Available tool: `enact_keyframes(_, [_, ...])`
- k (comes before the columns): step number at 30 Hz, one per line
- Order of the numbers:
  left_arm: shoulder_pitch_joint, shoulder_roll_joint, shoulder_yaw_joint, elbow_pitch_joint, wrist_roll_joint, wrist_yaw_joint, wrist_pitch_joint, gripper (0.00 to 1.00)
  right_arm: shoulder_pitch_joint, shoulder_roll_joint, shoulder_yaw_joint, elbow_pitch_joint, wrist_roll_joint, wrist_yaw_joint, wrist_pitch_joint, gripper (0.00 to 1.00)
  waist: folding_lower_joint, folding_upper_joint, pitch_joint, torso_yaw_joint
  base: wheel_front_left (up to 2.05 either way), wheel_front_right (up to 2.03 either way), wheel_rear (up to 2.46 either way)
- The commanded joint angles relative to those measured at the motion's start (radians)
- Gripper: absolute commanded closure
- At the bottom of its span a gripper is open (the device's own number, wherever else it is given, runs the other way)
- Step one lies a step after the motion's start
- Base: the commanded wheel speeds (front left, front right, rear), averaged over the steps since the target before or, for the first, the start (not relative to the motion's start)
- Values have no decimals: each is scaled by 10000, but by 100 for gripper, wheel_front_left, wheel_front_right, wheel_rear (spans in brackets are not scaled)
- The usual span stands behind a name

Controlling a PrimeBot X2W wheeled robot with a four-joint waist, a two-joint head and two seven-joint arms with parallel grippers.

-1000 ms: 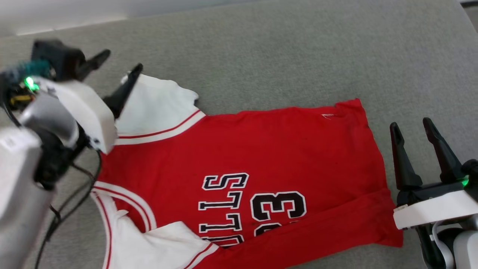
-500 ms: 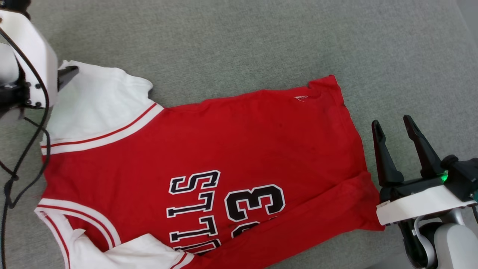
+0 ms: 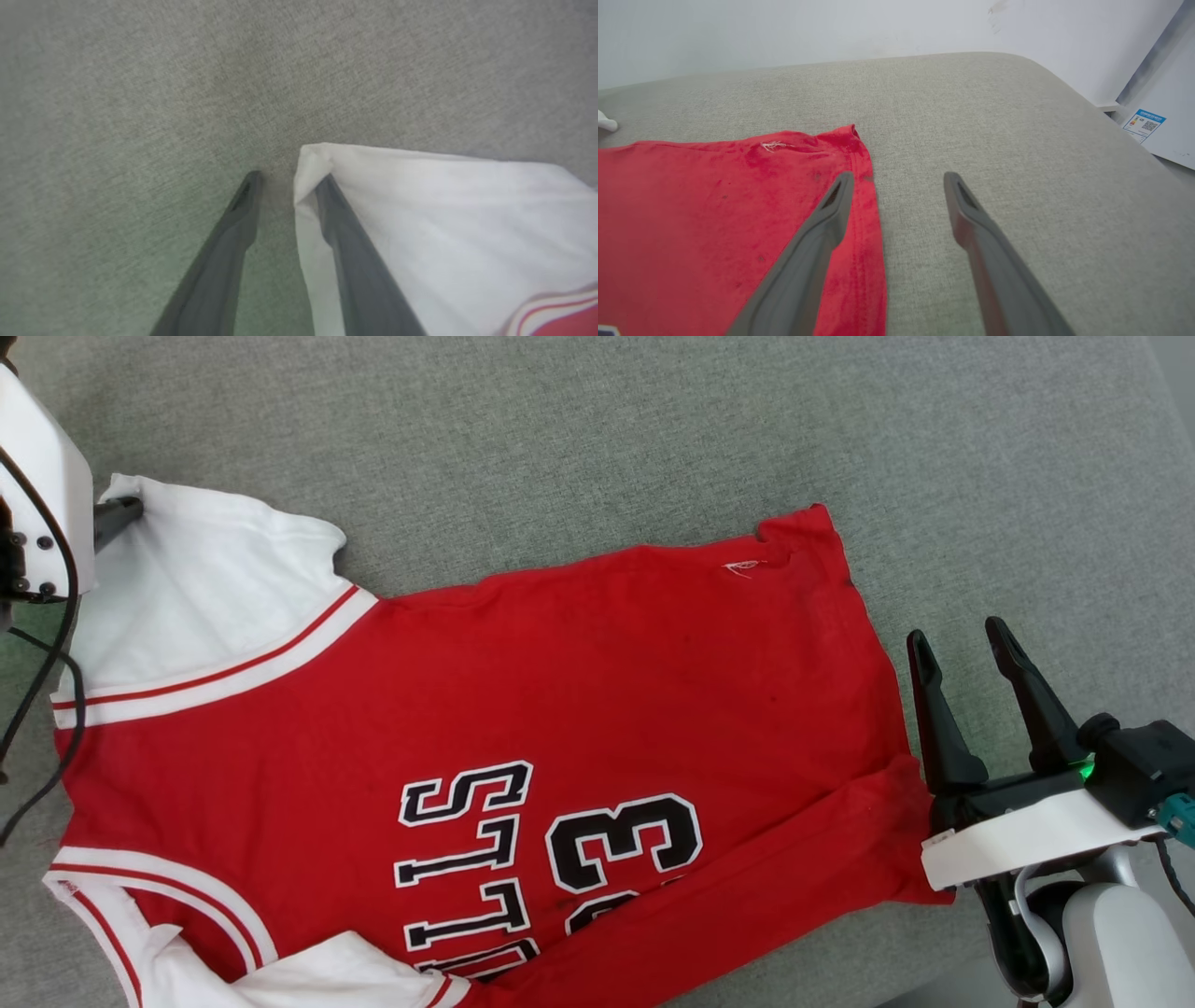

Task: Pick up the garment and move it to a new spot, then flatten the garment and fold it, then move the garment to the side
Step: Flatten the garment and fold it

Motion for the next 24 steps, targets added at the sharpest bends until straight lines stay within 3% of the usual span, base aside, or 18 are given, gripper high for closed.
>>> enact_keyframes(1, [388,-184,-238,287,-46,-42,106,100,-115,41,-14,22,-35,-4,-38,0,0,0,-22,18,0,0,0])
enact_keyframes(8, [352,-624,72,427,-346,-212,-1029,100,-25,-199,-159,-48,-181,-4,245,0,0,0,-546,369,0,0,0])
enact_keyframes(14, [443,-951,73,78,-444,-427,-2099,100,224,-806,-199,-328,-162,-4,1136,0,0,0,-1324,1005,0,0,0])
enact_keyframes(20, [952,-984,-37,-988,-538,-525,-2984,100,52,-1959,77,-780,201,-6,3297,0,0,0,-2006,1645,0,0,0])
enact_keyframes(23, [1295,-922,-112,-1768,-639,-552,-3259,100,-211,-2613,274,-995,621,-4,4800,0,0,0,-2138,1990,0,0,0])
enact_keyframes(24, [1633,-832,-221,-2316,-748,-570,-3240,100,-447,-3022,355,-1090,1017,-4,5828,0,0,0,-2192,2221,0,0,0])
